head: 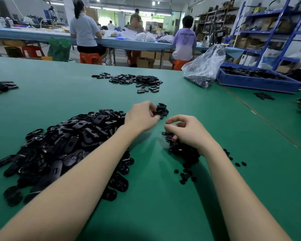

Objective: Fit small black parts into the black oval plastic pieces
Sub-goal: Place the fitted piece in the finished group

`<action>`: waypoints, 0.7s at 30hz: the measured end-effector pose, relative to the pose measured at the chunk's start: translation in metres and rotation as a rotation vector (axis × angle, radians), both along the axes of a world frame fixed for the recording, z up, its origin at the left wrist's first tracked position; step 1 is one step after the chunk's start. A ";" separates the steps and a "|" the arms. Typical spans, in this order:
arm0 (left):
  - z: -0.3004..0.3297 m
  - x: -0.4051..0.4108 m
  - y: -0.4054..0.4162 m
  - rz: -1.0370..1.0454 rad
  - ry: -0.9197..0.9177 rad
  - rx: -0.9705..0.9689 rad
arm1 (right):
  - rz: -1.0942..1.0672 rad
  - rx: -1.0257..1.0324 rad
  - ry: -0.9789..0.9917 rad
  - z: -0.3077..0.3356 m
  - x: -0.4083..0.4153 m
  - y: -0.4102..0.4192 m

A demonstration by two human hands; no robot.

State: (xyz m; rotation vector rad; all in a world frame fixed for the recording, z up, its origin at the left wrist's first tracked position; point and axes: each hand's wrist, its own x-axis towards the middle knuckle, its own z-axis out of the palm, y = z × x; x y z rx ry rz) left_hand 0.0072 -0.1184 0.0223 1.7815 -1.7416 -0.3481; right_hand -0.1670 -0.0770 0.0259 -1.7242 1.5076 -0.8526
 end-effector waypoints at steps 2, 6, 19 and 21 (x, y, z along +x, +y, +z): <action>-0.008 0.002 0.025 -0.069 -0.087 -0.007 | 0.008 -0.013 0.036 0.000 0.000 0.000; -0.016 0.005 0.049 -0.153 -0.208 -0.068 | 0.017 -0.022 0.100 -0.004 0.003 -0.001; -0.024 0.049 0.044 -0.035 -0.629 0.016 | 0.017 -0.058 0.203 -0.014 0.012 -0.005; -0.025 0.051 0.045 -0.035 -0.612 0.015 | 0.030 -0.060 0.220 -0.016 0.013 -0.005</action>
